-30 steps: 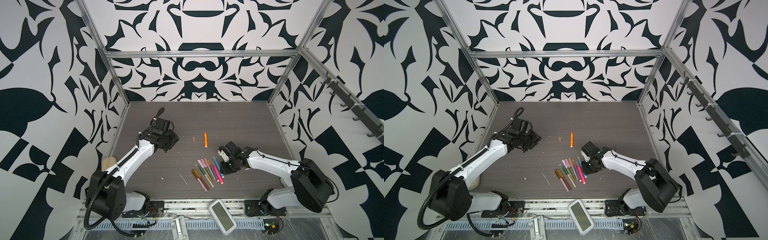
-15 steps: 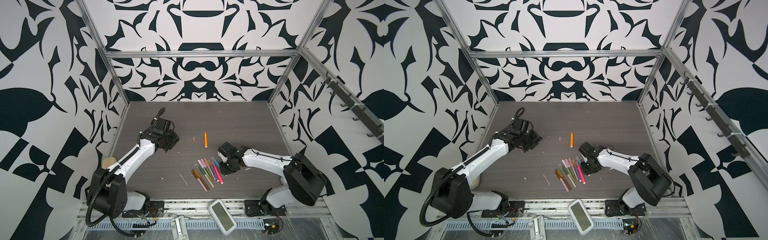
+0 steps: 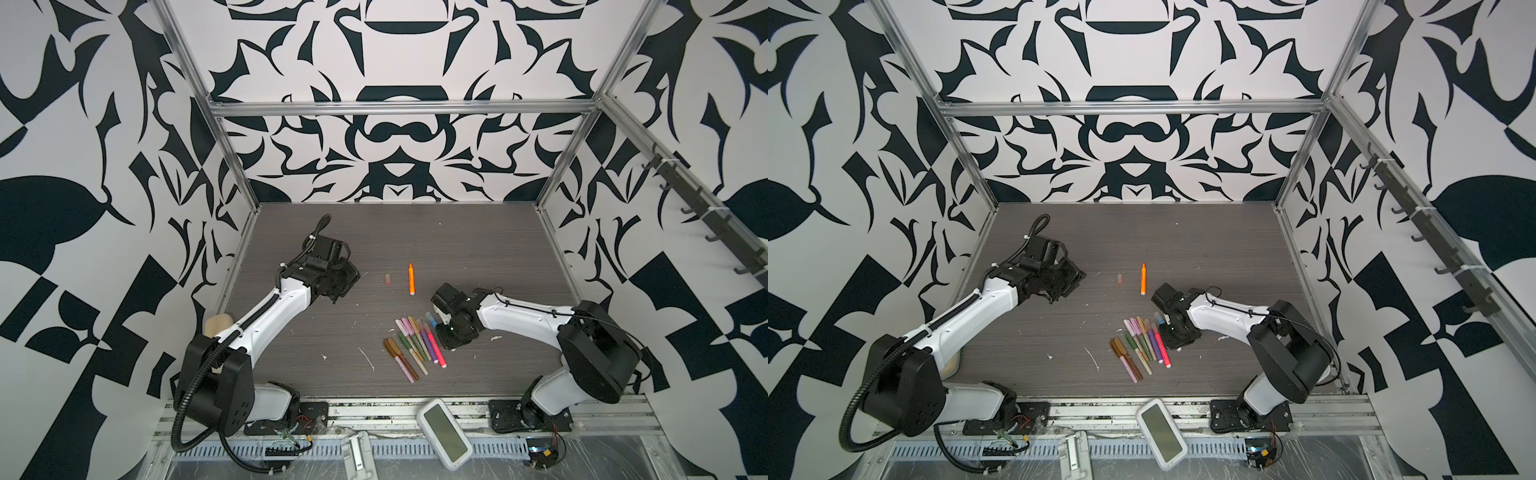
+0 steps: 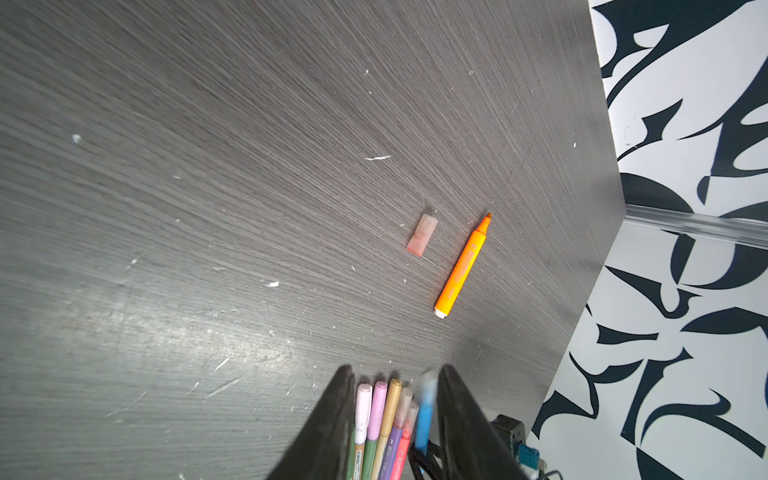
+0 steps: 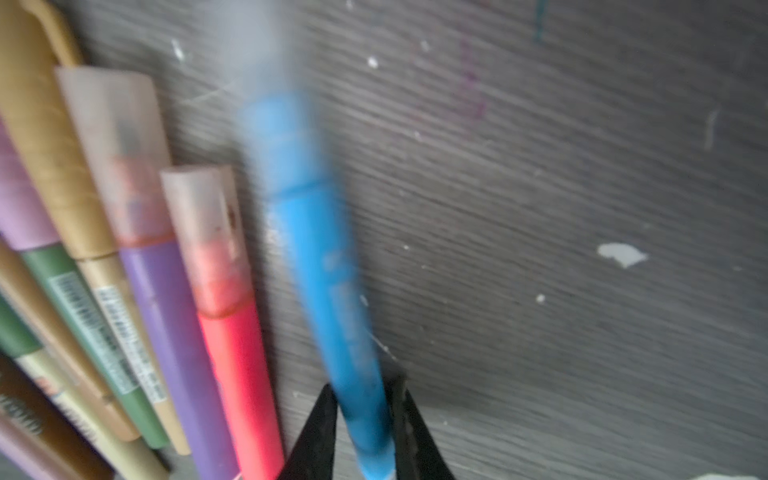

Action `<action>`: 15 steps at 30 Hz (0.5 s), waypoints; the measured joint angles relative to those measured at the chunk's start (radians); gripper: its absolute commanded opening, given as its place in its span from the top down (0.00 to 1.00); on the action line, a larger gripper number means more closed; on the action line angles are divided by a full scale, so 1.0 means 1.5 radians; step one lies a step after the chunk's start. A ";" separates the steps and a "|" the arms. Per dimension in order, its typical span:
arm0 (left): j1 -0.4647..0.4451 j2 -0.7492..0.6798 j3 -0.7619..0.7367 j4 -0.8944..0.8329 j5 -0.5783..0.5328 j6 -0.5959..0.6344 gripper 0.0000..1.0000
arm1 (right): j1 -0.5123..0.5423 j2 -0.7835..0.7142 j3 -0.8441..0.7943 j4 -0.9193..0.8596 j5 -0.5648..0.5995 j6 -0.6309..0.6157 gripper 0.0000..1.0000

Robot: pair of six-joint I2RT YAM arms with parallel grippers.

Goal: Open the pen caps
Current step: 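Grasp the blue highlighter from the marker row with the right gripper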

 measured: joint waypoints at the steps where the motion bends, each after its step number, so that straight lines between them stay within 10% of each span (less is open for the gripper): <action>1: -0.001 0.000 0.000 0.001 0.000 0.000 0.63 | 0.000 0.001 0.001 -0.002 0.002 0.001 0.78; 15: -0.003 0.007 0.000 0.003 -0.005 -0.004 0.63 | -0.001 0.016 0.016 -0.023 0.124 0.033 0.67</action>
